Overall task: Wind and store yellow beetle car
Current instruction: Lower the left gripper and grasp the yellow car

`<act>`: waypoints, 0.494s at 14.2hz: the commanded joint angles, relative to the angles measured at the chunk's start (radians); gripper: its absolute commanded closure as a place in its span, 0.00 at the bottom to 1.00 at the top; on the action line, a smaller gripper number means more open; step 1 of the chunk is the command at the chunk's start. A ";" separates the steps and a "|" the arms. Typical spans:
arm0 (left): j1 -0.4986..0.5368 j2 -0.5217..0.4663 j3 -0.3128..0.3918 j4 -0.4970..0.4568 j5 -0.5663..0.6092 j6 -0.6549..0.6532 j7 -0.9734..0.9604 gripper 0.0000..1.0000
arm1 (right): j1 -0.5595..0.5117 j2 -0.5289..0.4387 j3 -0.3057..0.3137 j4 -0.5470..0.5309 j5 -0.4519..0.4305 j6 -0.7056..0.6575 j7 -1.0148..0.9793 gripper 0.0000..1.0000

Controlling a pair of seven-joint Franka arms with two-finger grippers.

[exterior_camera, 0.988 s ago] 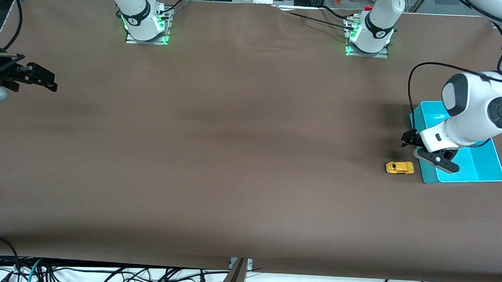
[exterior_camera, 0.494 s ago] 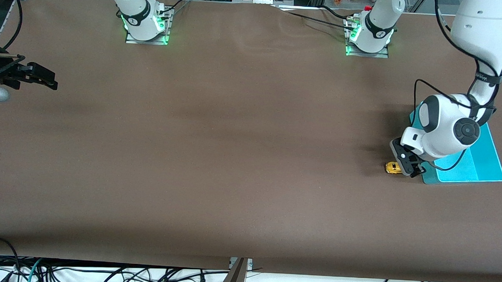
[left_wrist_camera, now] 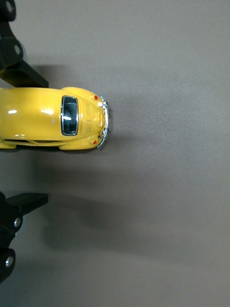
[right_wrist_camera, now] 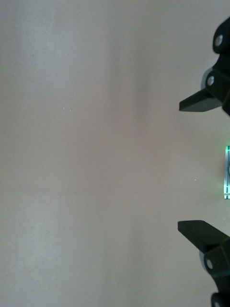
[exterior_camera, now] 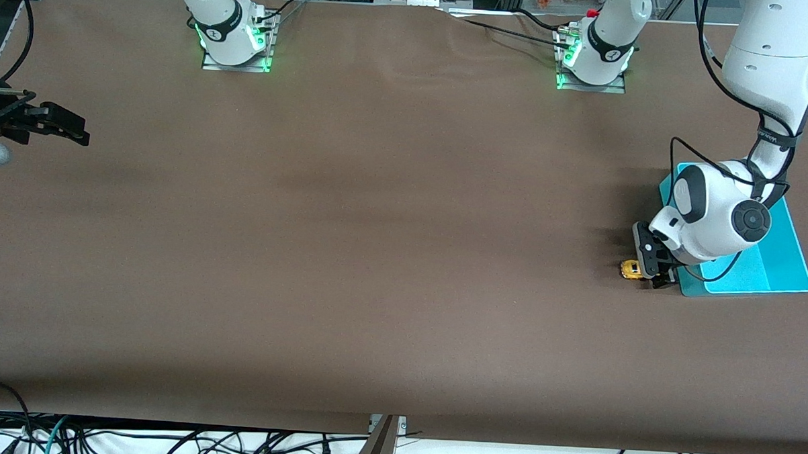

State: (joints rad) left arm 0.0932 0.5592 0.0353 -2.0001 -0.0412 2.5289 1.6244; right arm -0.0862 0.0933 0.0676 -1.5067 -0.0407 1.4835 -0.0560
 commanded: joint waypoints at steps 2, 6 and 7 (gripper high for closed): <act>-0.003 0.004 0.003 0.033 -0.022 -0.001 0.034 1.00 | -0.004 0.009 0.003 0.016 -0.008 -0.005 0.010 0.00; -0.010 -0.134 0.002 0.049 -0.009 -0.095 0.028 1.00 | -0.003 0.009 0.003 0.017 -0.008 -0.005 0.008 0.00; -0.010 -0.181 0.002 0.049 -0.020 -0.170 0.022 1.00 | -0.004 0.009 0.003 0.017 -0.008 -0.005 0.008 0.00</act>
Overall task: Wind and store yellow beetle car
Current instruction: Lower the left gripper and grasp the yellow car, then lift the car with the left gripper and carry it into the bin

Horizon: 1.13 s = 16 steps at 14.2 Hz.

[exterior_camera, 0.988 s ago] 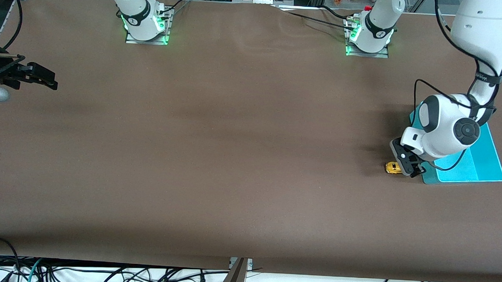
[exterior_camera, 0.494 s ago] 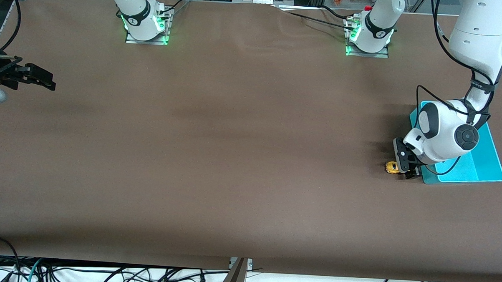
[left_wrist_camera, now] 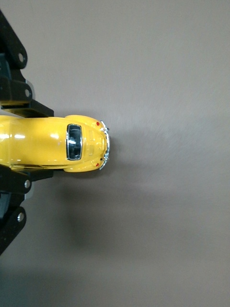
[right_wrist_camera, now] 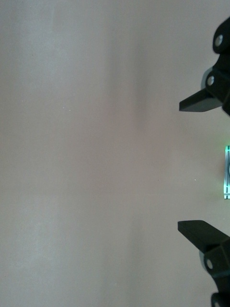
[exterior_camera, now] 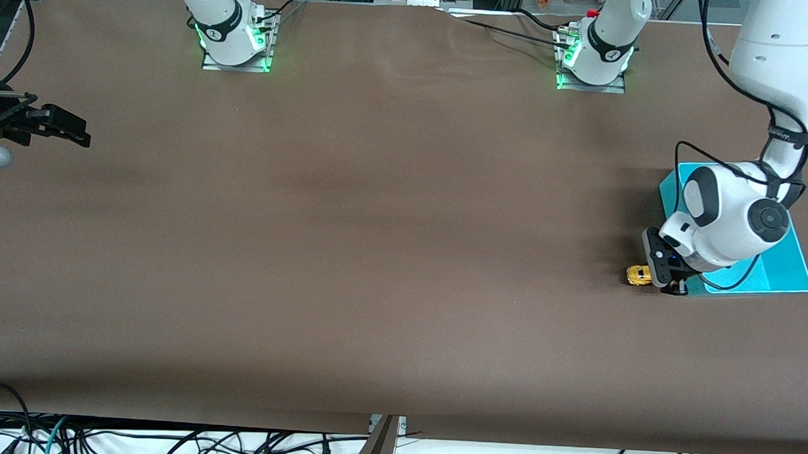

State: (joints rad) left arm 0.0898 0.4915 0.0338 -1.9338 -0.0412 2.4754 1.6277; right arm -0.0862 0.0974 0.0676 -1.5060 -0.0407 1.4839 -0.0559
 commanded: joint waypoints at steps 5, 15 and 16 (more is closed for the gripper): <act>0.031 -0.295 0.003 -0.039 -0.008 -0.367 -0.045 1.00 | -0.004 0.007 0.003 0.016 -0.008 -0.004 0.008 0.00; 0.290 -0.182 0.008 -0.193 0.173 -0.155 0.132 1.00 | -0.004 0.007 0.003 0.016 -0.008 -0.004 0.007 0.00; 0.294 -0.174 0.009 -0.217 0.173 -0.133 0.132 1.00 | -0.004 0.007 0.003 0.016 -0.008 -0.004 0.008 0.00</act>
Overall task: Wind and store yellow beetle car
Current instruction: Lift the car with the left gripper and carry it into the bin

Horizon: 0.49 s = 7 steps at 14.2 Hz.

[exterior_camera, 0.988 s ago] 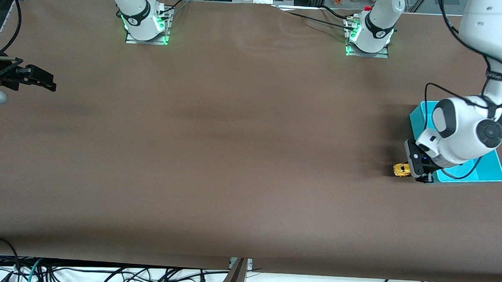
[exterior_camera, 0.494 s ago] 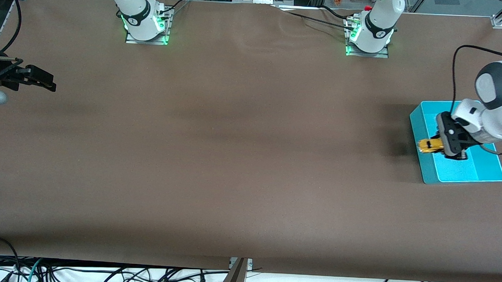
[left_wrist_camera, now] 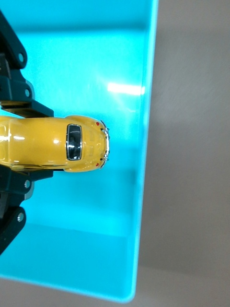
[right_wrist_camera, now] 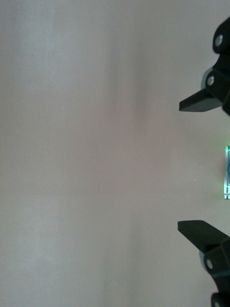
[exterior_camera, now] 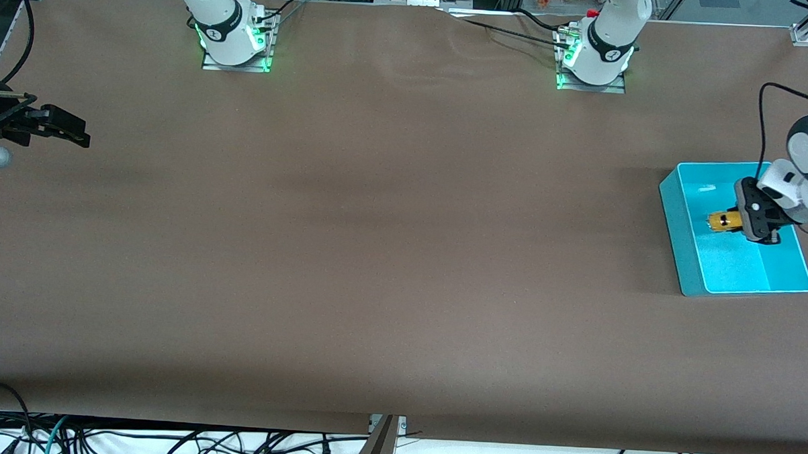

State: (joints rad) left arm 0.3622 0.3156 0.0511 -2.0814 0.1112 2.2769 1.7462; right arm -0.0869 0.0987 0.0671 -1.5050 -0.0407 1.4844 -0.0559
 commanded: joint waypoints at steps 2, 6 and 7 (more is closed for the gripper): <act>0.021 0.017 -0.007 -0.074 0.021 0.066 0.015 1.00 | -0.005 0.006 0.003 0.015 -0.008 -0.004 0.008 0.00; 0.018 0.062 -0.007 -0.094 0.021 0.082 0.010 1.00 | -0.005 0.006 0.003 0.015 -0.008 -0.004 0.007 0.00; 0.018 0.071 -0.007 -0.094 0.021 0.082 0.010 1.00 | -0.005 0.006 0.003 0.015 -0.008 -0.004 0.008 0.00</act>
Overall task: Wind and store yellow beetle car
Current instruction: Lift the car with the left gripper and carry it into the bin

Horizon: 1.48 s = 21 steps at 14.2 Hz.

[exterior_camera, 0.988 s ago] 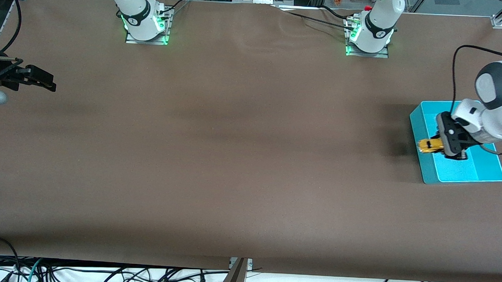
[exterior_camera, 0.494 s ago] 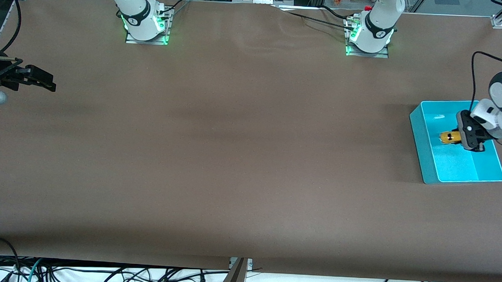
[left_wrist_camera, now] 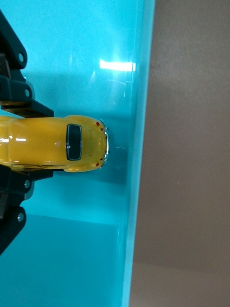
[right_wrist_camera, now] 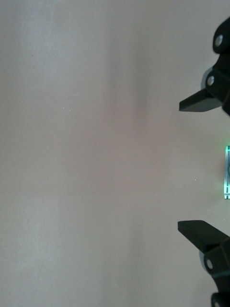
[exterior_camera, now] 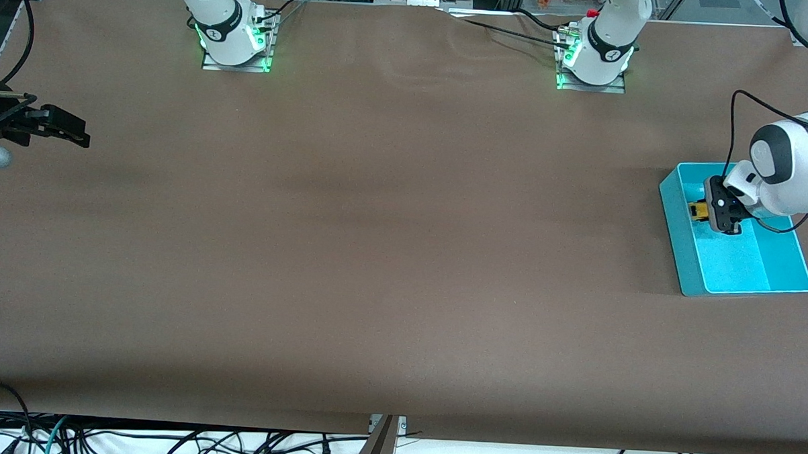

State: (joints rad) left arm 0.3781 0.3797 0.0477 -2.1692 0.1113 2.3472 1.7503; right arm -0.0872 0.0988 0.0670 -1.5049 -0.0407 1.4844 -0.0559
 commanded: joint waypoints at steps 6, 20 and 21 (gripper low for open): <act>0.002 0.025 -0.003 -0.047 0.024 0.014 0.006 1.00 | -0.005 0.006 0.002 0.015 -0.008 -0.004 0.008 0.00; 0.044 -0.019 0.007 -0.044 0.132 -0.100 0.026 1.00 | -0.005 0.006 0.004 0.015 -0.007 -0.004 0.008 0.00; 0.048 -0.028 0.007 -0.046 0.140 -0.106 0.026 1.00 | -0.005 0.006 0.004 0.015 -0.007 -0.004 0.008 0.00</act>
State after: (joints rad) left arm 0.4126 0.3968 0.0544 -2.1816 0.2086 2.2701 1.7564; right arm -0.0872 0.0988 0.0668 -1.5049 -0.0407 1.4844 -0.0559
